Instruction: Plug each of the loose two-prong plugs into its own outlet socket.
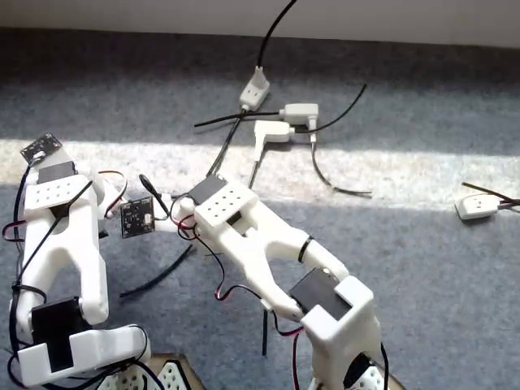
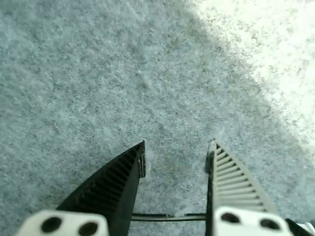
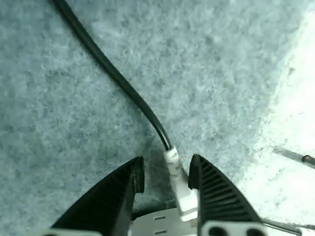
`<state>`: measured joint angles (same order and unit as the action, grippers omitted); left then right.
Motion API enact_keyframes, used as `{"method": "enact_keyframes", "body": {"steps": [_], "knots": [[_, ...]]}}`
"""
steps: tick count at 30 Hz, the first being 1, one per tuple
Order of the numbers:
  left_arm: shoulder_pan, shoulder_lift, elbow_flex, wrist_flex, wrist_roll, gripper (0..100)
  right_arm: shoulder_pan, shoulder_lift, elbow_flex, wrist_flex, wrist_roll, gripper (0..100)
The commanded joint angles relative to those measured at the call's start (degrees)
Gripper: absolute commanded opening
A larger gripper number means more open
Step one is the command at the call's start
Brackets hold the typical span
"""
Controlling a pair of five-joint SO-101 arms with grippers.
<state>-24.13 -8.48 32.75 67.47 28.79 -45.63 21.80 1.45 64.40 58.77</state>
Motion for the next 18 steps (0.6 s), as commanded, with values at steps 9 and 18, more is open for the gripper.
{"method": "enact_keyframes", "body": {"steps": [9,18], "knots": [[-0.5,-1.6,-0.3,-0.8,0.6,21,1.2,1.7,-7.4,-0.9,0.8,14.8],[-0.5,-1.6,-0.3,-0.9,0.6,21,2.3,2.0,-6.9,-0.8,0.8,14.7]]}}
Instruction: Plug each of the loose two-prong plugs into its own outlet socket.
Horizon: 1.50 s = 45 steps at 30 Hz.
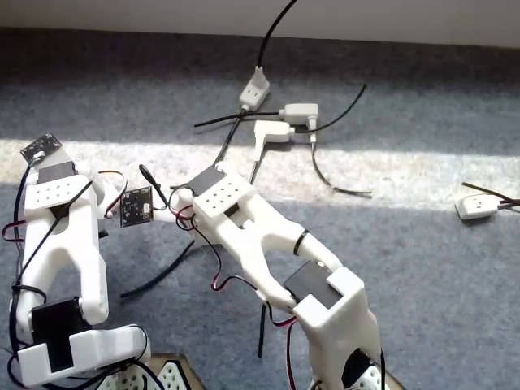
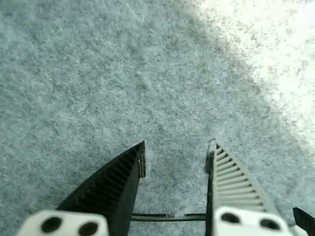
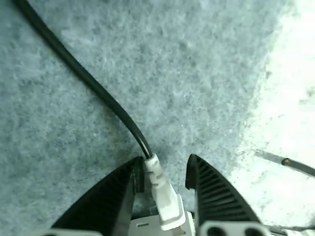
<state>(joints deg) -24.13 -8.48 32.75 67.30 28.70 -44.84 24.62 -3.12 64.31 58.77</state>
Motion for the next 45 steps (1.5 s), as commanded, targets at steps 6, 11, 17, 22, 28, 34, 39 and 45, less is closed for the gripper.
{"method": "enact_keyframes", "body": {"steps": [6,11,17,22,28,34,39,45], "knots": [[-0.5,-1.6,-0.3,-0.7,0.7,21,2.1,-0.2,-1.3,0.8,0.8,14.7],[-0.5,-1.6,-0.3,-0.7,0.7,21,2.3,2.5,-1.1,0.9,0.7,14.7],[-0.5,-1.6,-0.3,-0.7,0.7,21,1.9,3.8,-1.4,0.7,0.7,10.5],[-0.5,-1.6,-0.3,-0.7,0.7,21,1.9,1.7,-1.4,0.7,0.7,8.4],[-0.5,-1.6,-0.3,-0.7,0.7,21,1.9,0.9,-1.4,0.7,0.4,14.3],[-0.5,-1.6,-0.3,-0.7,0.7,21,1.8,0.8,-1.4,0.7,-2.1,19.3],[-0.5,-1.6,-0.3,-0.7,0.7,21,1.7,0.8,-4.2,1.2,-2.4,19.2],[-0.5,-1.6,-0.4,-0.7,0.7,21,0.9,1.0,-7.8,5.5,-2.4,15.3]]}}
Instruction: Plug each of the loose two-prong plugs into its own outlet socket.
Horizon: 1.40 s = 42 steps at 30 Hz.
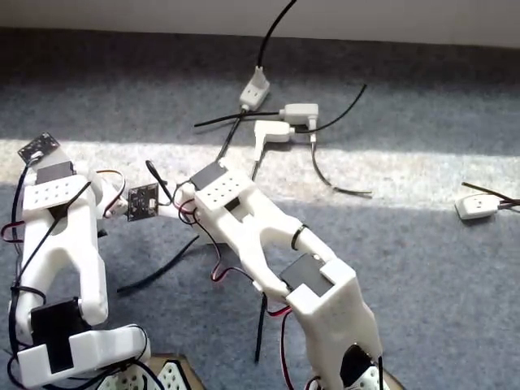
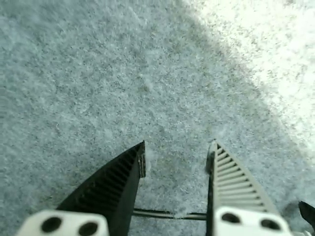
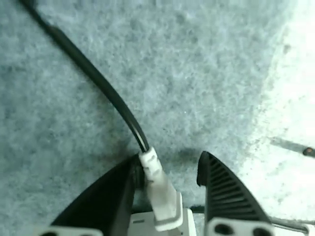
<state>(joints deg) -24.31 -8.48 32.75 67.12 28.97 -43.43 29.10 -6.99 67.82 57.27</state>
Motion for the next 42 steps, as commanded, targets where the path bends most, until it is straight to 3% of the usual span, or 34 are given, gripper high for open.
{"method": "enact_keyframes", "body": {"steps": [1,5,20,30,36,42], "knots": [[-0.3,-1.6,-0.4,-0.5,0.4,21,-0.7,-3.5,-4.1,2.8,-0.8,12.5],[-0.3,-1.6,-0.4,-0.5,0.4,21,-1.1,-3.5,-3.9,3.6,-0.7,3.3],[-0.3,-1.6,-0.3,-0.5,0.4,21,4.2,-3.7,-3.8,3.8,-1.4,0.8],[-0.3,-1.6,-0.3,-0.5,0.4,21,8.8,-13.5,-3.8,3.3,-6.2,0.8],[-0.3,-1.6,-0.3,-0.5,0.4,21,12.9,-20.3,-3.4,1.7,-13.4,0.9],[-0.3,-1.6,-0.3,-0.5,0.4,21,19.2,-25.9,10.5,-11.2,-20.1,0.9]]}}
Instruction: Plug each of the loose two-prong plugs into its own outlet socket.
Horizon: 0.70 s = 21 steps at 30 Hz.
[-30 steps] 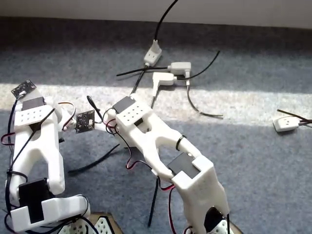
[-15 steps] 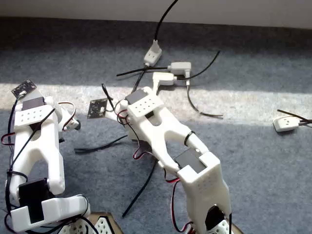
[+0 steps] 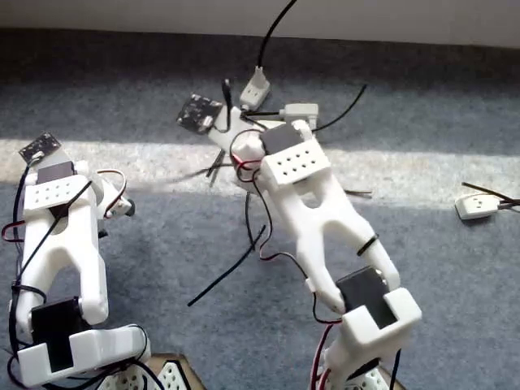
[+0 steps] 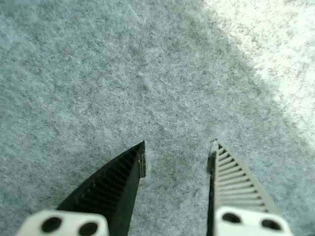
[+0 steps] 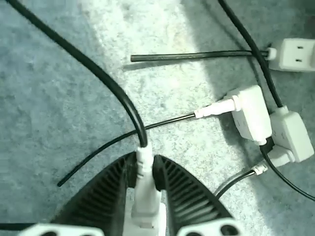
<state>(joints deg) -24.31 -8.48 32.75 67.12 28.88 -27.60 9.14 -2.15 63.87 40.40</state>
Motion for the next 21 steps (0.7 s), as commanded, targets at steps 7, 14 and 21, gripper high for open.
{"method": "enact_keyframes", "body": {"steps": [7,14,21], "knots": [[-0.2,-1.6,-0.2,-0.5,0.7,21,4.5,-25.5,37.1,-32.9,-9.8,0.9],[-0.2,-1.6,-0.2,-0.5,0.7,21,5.9,-46.5,65.8,-53.7,-12.2,0.9],[-0.2,-1.6,-0.2,-0.5,0.7,21,16.7,-59.0,87.6,-68.4,-19.2,0.9]]}}
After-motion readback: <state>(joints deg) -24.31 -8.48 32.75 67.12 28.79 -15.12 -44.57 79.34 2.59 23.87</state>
